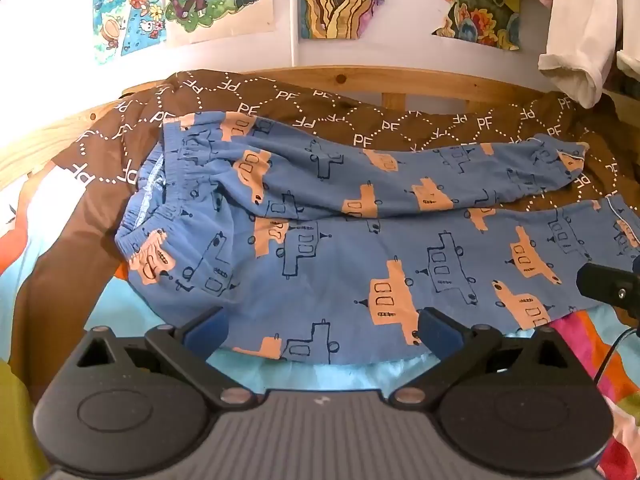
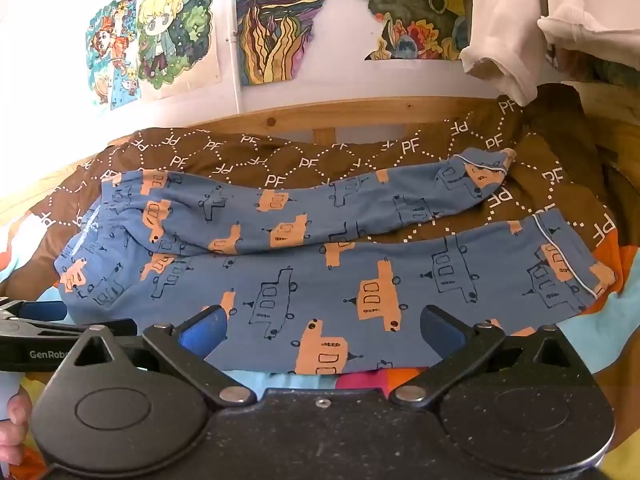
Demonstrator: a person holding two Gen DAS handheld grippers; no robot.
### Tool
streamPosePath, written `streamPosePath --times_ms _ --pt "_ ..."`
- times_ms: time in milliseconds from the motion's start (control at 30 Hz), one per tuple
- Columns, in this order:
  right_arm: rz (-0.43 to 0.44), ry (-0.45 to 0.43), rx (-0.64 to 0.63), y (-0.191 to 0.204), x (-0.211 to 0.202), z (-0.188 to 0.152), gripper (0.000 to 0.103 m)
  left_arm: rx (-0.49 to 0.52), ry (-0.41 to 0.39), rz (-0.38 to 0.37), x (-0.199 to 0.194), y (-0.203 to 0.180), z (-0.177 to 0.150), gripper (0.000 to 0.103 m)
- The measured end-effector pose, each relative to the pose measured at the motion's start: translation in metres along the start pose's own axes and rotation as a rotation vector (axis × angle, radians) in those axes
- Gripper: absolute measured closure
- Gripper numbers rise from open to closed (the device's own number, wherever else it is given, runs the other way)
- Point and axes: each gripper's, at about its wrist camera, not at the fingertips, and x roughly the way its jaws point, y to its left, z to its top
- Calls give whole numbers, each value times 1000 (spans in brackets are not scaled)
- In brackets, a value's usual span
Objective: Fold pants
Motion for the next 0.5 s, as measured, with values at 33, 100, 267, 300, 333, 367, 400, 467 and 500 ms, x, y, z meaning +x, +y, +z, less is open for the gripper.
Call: streamPosePath --times_ms 33,100,267,300,333,367,400,467,500 --pt "-1 1 1 0 0 0 1 -1 0 0 0 0 0 0" --pt "-2 0 0 -1 0 0 1 -3 0 1 1 0 0 0" --pt "-6 1 -7 0 -1 -1 1 -12 6 2 2 3 -1 0" --pt "-1 4 12 -4 3 -2 1 -14 7 2 2 4 -1 0" --pt "-1 6 12 -3 1 -3 1 3 14 3 1 1 -4 0" --pt "-1 9 13 -3 1 -3 1 8 19 1 2 2 -3 0" --pt "-1 13 12 -1 1 -4 1 8 20 1 2 2 -4 0" --pt "0 16 11 0 -1 -4 1 7 24 -2 3 3 -5 0" --pt "0 17 10 1 -2 -5 1 7 24 -2 3 4 -5 0"
